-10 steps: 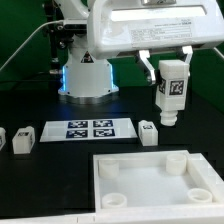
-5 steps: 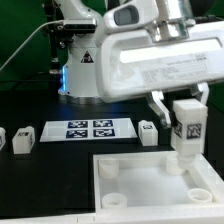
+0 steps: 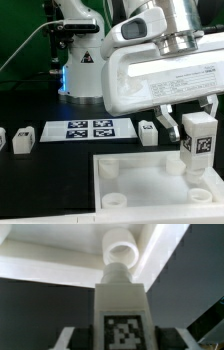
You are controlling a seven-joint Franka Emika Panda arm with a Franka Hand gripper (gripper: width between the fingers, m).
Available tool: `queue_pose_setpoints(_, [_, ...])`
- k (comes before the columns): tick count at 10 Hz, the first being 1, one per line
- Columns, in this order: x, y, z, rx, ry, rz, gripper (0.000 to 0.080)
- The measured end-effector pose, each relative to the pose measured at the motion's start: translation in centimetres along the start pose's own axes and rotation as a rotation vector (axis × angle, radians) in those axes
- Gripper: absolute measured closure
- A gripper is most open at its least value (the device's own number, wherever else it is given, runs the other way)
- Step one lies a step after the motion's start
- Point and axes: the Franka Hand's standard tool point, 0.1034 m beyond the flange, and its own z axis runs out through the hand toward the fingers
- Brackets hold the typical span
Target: Assemble one leg
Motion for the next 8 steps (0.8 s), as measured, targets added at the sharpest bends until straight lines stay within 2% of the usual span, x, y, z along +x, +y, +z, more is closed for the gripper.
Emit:
queue_pose_setpoints(4, [-1.1,-0.3,1.6,0.008,-0.017,0.004,0.0506])
queue_pose_setpoints(8, [-1.1,-0.6,2.0,0.005,0.008,0.002,0.0506])
